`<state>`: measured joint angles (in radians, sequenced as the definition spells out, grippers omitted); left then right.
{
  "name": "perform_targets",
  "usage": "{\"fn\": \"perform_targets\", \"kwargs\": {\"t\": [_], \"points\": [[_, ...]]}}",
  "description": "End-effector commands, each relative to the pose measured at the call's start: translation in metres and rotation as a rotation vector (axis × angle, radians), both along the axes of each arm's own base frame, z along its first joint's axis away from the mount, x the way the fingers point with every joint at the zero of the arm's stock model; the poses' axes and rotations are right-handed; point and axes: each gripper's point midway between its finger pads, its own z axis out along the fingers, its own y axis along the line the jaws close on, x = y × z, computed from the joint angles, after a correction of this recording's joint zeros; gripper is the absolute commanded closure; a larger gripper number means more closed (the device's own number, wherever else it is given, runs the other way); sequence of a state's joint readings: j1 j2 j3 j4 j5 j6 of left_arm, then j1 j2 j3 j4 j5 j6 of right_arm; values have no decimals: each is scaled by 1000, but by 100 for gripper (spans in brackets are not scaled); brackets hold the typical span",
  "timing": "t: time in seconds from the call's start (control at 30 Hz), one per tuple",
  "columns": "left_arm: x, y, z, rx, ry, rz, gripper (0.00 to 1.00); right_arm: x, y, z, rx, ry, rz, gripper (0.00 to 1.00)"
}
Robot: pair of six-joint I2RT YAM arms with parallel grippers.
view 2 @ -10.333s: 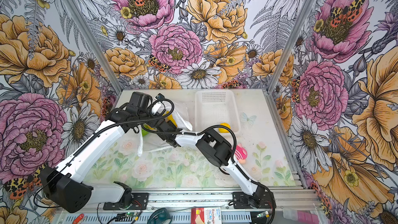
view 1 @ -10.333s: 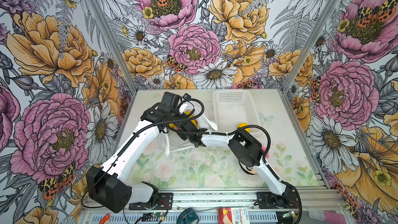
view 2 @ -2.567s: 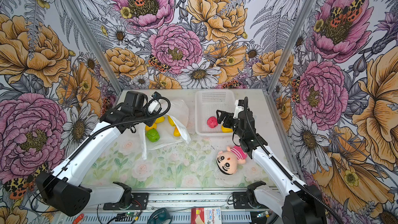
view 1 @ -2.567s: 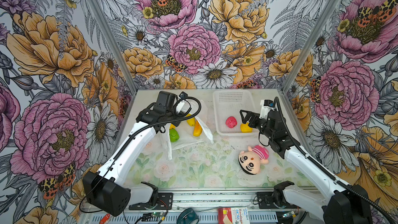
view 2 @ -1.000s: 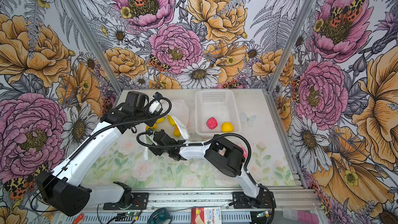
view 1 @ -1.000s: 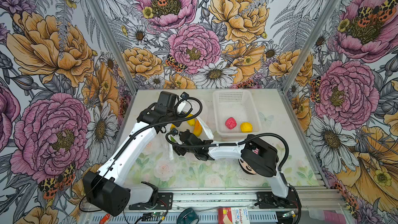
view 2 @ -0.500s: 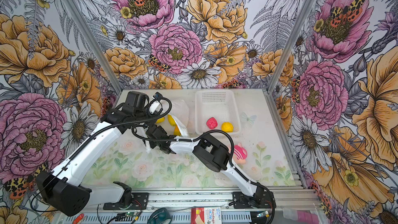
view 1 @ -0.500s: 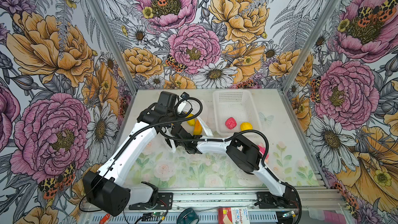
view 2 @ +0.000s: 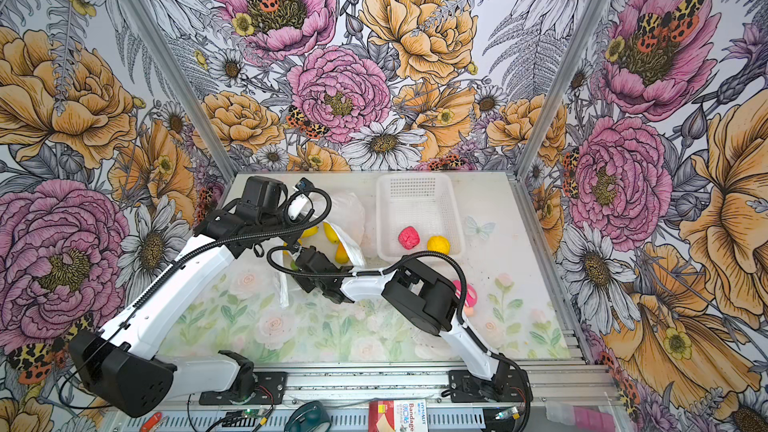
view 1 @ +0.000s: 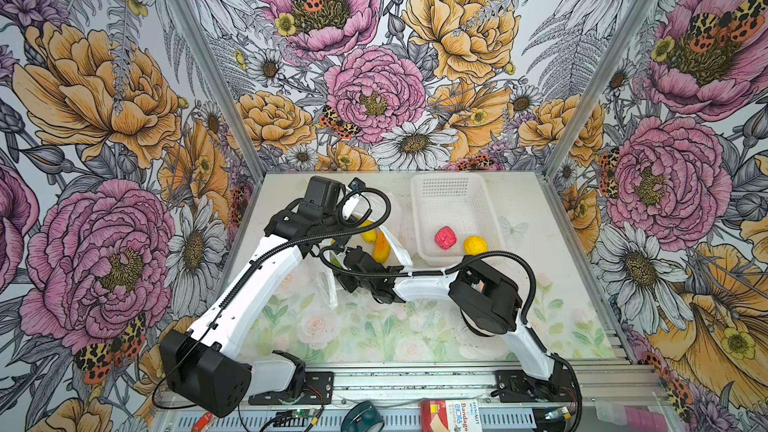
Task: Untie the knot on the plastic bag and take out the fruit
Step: 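Grasp the green fruit with the right gripper inside the bag, then lift the green fruit out of the bag with the right gripper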
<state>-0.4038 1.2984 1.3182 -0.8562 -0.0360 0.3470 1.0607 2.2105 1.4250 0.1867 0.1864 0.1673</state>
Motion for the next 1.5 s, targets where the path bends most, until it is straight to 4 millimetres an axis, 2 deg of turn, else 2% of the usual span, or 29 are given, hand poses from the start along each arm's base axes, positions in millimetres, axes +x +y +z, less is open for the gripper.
{"fn": "perform_targets", "kwargs": {"t": [0.0,0.27,0.37,0.53,0.67,0.97,1.07,1.23,1.33,1.47], "points": [[0,-1,4,3,-23,-4,100,-3,2,50,142,-55,16,56],[1,-1,3,6,-21,-4,100,-20,-9,68,210,-52,50,59],[0,-1,3,5,-23,-4,100,-31,-21,88,225,-63,57,62],[1,-1,1,8,-17,-3,100,-57,-54,128,286,-111,75,63],[1,-2,0,10,-16,-4,100,-76,-79,151,340,-127,97,64],[2,0,-3,22,-13,0,100,-104,-113,195,460,-145,139,67],[2,-1,-3,20,-11,-4,100,-107,-133,209,485,-175,107,68],[2,-2,-4,19,-8,-5,100,-102,-183,232,510,-245,-20,69],[2,-2,-5,22,-6,-4,100,-93,-217,240,519,-280,-124,70],[2,-2,-5,25,-8,-3,100,-75,-259,242,528,-298,-260,71]]}}
